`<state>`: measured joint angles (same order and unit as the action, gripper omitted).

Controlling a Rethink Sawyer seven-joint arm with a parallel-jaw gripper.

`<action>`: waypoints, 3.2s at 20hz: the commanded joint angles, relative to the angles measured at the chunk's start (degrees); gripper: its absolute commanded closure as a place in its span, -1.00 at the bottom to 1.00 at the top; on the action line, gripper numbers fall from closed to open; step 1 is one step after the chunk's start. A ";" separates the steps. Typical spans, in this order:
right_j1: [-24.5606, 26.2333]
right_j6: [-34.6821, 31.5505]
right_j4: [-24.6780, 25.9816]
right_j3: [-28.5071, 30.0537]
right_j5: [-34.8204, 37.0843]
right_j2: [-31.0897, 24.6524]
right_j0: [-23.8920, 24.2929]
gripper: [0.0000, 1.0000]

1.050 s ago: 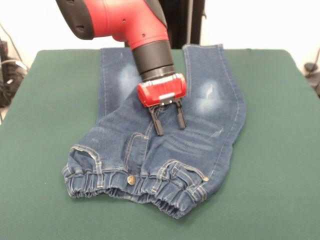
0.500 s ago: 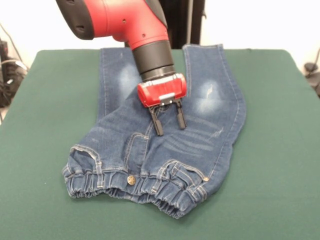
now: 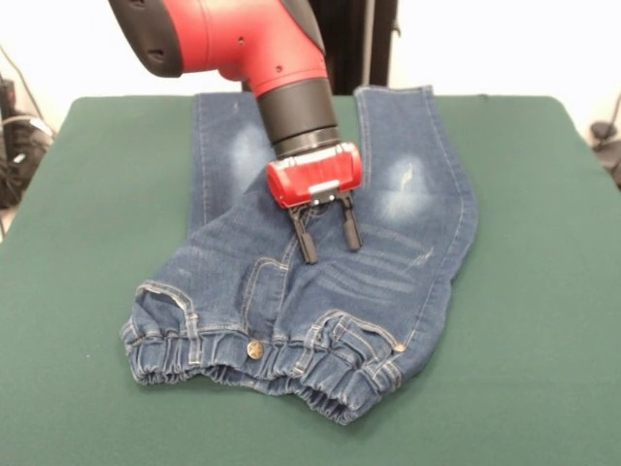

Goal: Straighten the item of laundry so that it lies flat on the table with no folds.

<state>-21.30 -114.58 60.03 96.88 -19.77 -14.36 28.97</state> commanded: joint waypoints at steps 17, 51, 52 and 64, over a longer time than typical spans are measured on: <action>3.84 -4.02 -2.31 -0.47 12.93 -2.98 -2.47 -1.00; 3.95 -3.82 -1.51 -0.19 13.38 -4.41 -1.20 -1.00; 3.90 -3.84 -1.55 -0.16 13.38 -4.42 -1.22 -1.00; 3.75 -3.09 0.14 0.75 14.58 -7.13 0.57 -1.00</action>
<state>-21.30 -114.58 59.84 96.96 -19.53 -14.65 29.26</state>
